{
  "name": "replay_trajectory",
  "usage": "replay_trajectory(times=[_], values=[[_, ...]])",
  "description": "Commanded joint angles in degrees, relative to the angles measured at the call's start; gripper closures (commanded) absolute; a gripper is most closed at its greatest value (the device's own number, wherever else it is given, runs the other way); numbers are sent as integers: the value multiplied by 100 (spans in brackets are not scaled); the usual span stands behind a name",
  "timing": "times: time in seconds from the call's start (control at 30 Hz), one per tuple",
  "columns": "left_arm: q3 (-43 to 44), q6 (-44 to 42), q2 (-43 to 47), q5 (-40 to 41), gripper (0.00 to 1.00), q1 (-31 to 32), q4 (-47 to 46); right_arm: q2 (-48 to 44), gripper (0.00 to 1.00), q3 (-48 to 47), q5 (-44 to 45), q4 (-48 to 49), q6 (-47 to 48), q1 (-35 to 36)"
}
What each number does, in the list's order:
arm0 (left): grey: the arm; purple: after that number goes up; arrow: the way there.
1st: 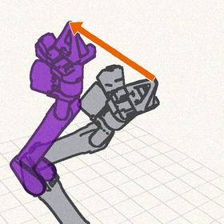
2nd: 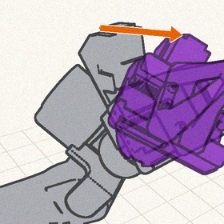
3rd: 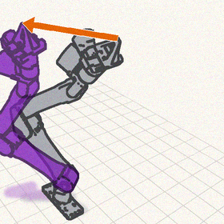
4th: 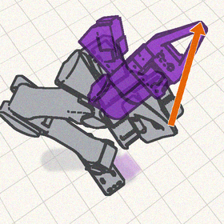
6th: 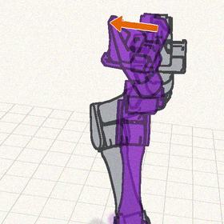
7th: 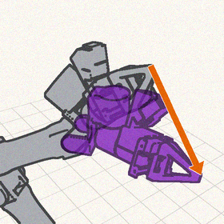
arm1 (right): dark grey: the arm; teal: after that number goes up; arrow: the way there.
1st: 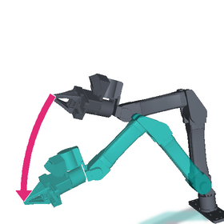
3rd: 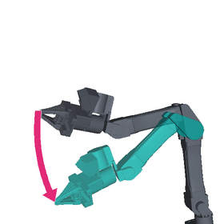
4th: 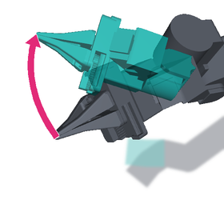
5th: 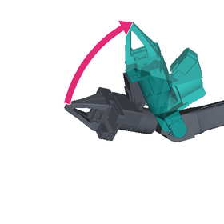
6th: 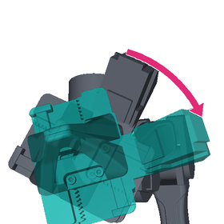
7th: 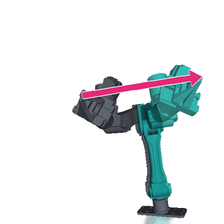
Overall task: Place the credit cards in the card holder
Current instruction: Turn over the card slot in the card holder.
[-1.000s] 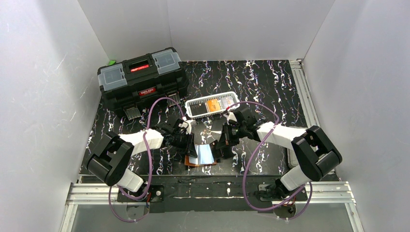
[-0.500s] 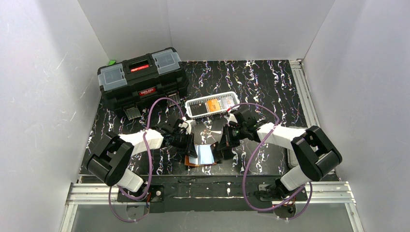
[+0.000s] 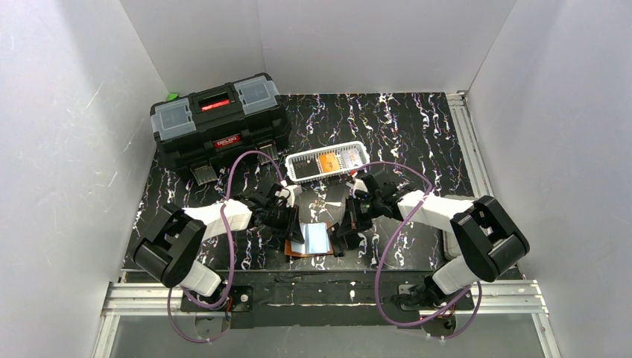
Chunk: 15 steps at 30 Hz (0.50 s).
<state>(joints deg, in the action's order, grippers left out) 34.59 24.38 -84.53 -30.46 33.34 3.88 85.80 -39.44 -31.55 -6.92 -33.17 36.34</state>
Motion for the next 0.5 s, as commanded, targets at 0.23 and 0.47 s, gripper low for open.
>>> replay_trajectory(times=[0.23,0.47], values=[[-79,-83,93,181,86,24,298,-11,99,-183,-470,-147,226,-21],[-67,-71,91,164,86,28,305,-392,99,-189,80,-732,472,-83]])
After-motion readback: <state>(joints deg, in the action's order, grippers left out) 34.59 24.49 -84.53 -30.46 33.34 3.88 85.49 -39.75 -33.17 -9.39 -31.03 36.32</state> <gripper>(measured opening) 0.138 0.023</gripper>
